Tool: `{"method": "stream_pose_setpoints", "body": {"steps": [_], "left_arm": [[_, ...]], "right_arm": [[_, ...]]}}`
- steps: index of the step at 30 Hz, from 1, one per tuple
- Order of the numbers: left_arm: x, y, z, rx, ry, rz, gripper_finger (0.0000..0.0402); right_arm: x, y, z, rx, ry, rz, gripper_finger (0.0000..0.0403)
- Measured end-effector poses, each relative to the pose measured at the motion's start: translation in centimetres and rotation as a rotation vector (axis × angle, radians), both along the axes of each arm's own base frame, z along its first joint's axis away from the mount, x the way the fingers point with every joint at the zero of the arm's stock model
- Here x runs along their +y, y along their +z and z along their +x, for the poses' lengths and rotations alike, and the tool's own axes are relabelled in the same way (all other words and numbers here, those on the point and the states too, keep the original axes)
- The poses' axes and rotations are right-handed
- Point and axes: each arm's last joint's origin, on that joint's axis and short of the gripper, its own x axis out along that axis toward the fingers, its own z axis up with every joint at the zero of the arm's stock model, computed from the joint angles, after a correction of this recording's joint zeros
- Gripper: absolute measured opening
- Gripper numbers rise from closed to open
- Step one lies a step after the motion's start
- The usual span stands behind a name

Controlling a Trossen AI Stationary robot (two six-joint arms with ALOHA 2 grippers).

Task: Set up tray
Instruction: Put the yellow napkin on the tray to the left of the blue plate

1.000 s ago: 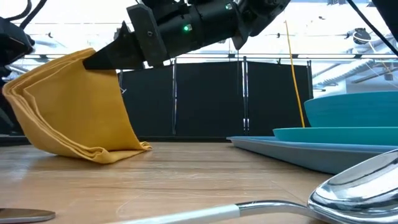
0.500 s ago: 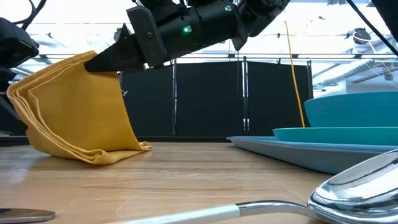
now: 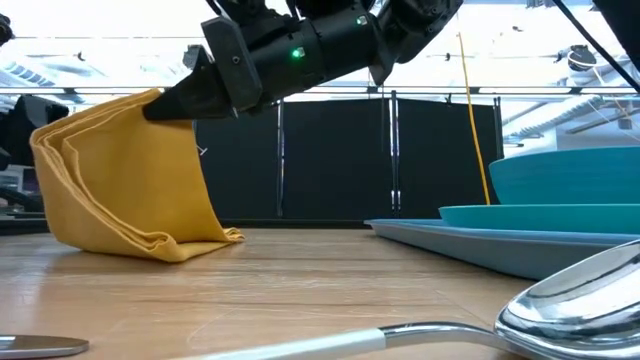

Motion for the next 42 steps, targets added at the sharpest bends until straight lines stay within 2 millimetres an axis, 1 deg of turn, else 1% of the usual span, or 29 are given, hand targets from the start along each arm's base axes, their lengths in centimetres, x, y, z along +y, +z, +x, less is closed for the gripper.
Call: {"method": "stream_pose_setpoints", "body": {"steps": [4, 8, 11, 17, 22, 28, 32, 38, 42], "left_arm": [[0.0, -0.1, -0.1, 0.001, -0.001, 0.011, 0.0251], [0.3, -0.8, 0.4, 0.019, 0.039, 0.036, 0.0251], [0.2, -1.6, 1.1, 0.047, 0.061, 0.055, 0.0251], [-1.0, -2.3, 3.0, 0.071, 0.075, 0.135, 0.025], [-2.1, -1.7, 4.1, 0.042, 0.073, 0.175, 0.025], [-2.1, -1.4, 4.3, 0.012, 0.136, 0.215, 0.0245], [-2.1, -1.5, 4.3, 0.026, 0.129, 0.19, 0.0213], [-2.1, -1.6, 4.3, 0.049, 0.104, 0.183, 0.0137], [-2.1, -1.6, 4.3, 0.049, 0.106, 0.183, 0.0087]], "right_arm": [[-0.2, 0.0, 0.0, 0.001, -0.007, 0.008, 0.0], [-0.2, 0.1, 0.1, -0.017, -0.015, 0.037, 0.0], [-0.2, 0.2, 0.1, -0.022, -0.016, 0.04, 0.0], [-0.2, 0.1, 0.1, -0.018, -0.021, 0.055, 0.0], [-0.1, 0.1, 0.1, -0.015, -0.021, 0.058, 0.0], [0.6, 0.1, -0.1, -0.008, -0.008, 0.06, 0.0], [0.9, 0.1, -0.1, -0.012, 0.0, 0.061, 0.0], [0.8, 0.1, -0.1, -0.012, -0.009, 0.08, 0.0], [0.8, 0.1, -0.1, -0.011, -0.014, 0.096, 0.0012]]}}
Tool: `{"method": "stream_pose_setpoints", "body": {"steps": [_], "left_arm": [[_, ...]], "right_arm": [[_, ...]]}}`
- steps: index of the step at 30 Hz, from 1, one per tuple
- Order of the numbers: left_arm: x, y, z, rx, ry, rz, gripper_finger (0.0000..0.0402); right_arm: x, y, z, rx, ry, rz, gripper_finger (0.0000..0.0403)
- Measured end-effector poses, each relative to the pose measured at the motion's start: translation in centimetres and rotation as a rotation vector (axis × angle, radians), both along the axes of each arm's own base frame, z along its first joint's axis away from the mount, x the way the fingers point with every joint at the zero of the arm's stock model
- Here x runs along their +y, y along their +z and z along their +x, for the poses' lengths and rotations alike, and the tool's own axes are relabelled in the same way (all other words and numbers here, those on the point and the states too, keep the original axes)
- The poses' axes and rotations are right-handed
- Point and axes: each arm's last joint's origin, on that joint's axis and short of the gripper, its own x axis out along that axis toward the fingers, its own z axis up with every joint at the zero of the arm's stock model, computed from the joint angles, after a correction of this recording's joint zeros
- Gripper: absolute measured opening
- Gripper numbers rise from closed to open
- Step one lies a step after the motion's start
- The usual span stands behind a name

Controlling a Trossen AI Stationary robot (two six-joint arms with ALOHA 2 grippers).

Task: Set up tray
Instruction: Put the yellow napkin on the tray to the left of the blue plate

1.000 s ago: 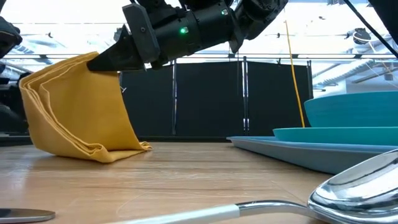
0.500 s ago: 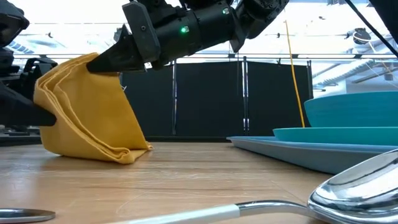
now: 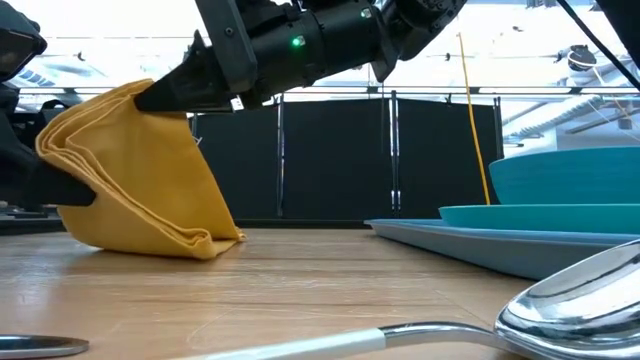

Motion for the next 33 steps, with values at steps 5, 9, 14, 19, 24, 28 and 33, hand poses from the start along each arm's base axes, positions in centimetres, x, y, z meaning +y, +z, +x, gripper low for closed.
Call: {"method": "stream_pose_setpoints", "body": {"steps": [5, 9, 14, 19, 24, 28, 33], "left_arm": [[0.0, 0.0, 0.0, 0.003, -0.004, -0.002, 0.0022], [0.0, 0.0, 0.0, 0.003, -0.005, -0.003, 0.0013], [0.0, 0.0, 0.0, 0.004, -0.003, -0.009, 0.0034], [0.0, 0.0, 0.0, 0.011, -0.01, -0.014, 0.001], [0.0, 0.0, 0.0, 0.009, -0.004, -0.027, 0.0019], [-0.1, -0.1, -0.1, 0.012, -0.011, -0.028, 0.0019], [-0.3, -0.2, -0.4, 0.039, -0.047, -0.014, 0.0007]], "right_arm": [[0.0, -0.1, 0.0, 0.006, -0.003, 0.007, 0.0016], [0.2, -0.1, -0.1, 0.011, 0.002, 0.006, 0.0013], [1.2, -0.3, -0.3, 0.024, 0.037, -0.049, 0.0024], [2.2, -0.4, -0.6, 0.036, 0.075, -0.099, 0.0044], [2.7, -0.3, -0.8, 0.037, 0.076, -0.104, 0.0063], [3.4, 0.8, -1.6, 0.073, 0.132, -0.101, 0.0073], [4.9, 2.3, -3.1, 0.153, 0.24, -0.024, 0.0074]]}}
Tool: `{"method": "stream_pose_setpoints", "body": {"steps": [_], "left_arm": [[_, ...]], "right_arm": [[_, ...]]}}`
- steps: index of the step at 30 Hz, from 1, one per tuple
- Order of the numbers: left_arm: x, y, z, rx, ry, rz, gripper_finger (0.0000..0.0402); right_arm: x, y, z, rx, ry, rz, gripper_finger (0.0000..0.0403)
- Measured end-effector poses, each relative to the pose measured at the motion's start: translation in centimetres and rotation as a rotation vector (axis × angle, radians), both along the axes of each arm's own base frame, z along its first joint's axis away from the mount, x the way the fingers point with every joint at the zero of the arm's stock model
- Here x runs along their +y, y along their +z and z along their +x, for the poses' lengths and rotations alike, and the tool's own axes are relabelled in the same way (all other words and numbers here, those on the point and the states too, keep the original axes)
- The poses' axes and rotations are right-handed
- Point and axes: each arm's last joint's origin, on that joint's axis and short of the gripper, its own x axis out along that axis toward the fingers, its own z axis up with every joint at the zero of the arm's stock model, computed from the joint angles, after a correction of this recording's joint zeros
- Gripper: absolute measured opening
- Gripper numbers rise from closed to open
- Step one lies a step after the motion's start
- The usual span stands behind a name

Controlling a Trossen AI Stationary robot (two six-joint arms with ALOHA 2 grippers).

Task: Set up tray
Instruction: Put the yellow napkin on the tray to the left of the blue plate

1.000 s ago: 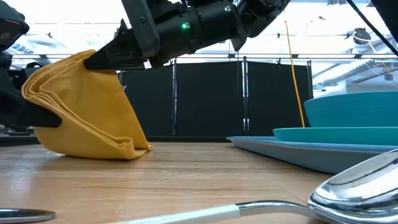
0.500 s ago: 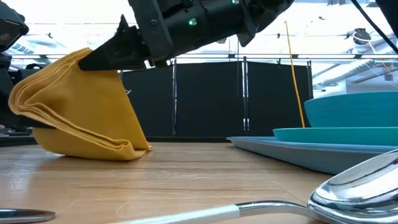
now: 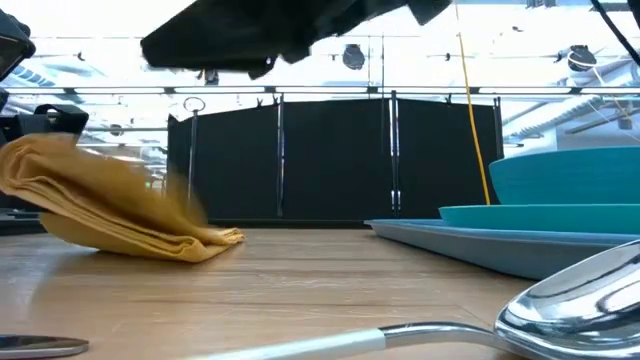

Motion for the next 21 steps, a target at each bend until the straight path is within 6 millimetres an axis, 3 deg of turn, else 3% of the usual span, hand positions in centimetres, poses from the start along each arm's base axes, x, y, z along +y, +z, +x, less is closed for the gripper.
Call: {"method": "stream_pose_setpoints", "body": {"steps": [4, 8, 15, 21], "left_arm": [[0.0, 0.0, 0.0, -0.003, 0.0, -0.005, 0.0026], [-0.1, 0.1, 0.1, -0.006, -0.008, -0.024, 0.0039], [-0.1, 0.0, 0.2, 0.016, -0.022, -0.057, 0.0035], [0.2, 0.0, 0.5, 0.022, -0.007, -0.075, 0.0035]], "right_arm": [[0.7, 1.6, -0.6, -0.024, -0.016, 0.025, 0.0075], [0.8, 1.5, -0.7, 0.003, -0.046, 0.079, 0.0075], [-0.7, -1.2, 0.0, 0.043, -0.184, 0.103, 0.0068], [-2.1, -3.3, 0.1, 0.052, -0.12, 0.198, 0.0061]]}}
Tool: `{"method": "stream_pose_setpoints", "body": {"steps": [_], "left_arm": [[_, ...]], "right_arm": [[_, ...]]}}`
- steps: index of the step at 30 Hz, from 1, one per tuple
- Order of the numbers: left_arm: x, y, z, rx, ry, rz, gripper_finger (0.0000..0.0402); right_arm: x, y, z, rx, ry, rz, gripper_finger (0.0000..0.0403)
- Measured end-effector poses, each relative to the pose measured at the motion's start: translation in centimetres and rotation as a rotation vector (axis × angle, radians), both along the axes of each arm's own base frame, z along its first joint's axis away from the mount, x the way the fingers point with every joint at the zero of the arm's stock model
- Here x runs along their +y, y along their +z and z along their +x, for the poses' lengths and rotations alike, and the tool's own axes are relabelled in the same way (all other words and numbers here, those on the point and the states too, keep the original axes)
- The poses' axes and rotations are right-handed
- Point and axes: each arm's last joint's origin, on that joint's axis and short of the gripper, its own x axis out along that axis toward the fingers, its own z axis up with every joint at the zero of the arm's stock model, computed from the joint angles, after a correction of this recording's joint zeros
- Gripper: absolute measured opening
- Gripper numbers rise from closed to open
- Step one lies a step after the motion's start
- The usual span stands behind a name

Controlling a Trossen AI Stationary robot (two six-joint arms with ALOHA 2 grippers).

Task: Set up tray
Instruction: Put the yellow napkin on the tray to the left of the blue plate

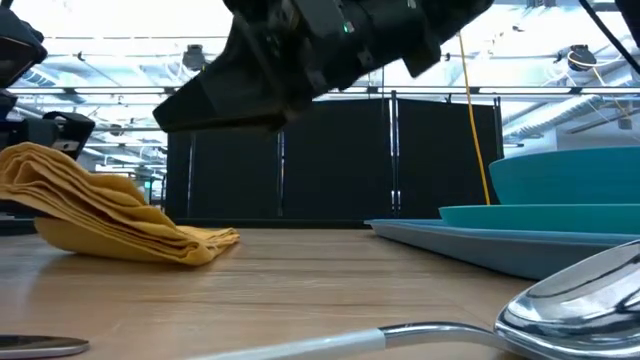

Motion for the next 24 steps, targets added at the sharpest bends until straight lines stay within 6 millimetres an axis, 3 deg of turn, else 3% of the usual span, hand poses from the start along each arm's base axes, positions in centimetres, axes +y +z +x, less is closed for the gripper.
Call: {"method": "stream_pose_setpoints", "body": {"steps": [8, 16, 24], "left_arm": [[0.1, 0.6, 0.1, -0.035, 0.046, -0.036, 0.001], [0.4, 3.9, -0.1, -0.14, 0.057, -0.15, 0.0006], [1.4, 5.6, -0.9, -0.164, 0.119, -0.168, 0.0006]], "right_arm": [[-0.1, -0.5, -0.4, -0.011, 0.008, -0.133, 0.006], [1.4, -0.6, -0.9, -0.031, 0.104, -0.26, 0.009], [2.7, -1.1, -1.7, -0.011, 0.016, -0.44, 0.0127]]}}
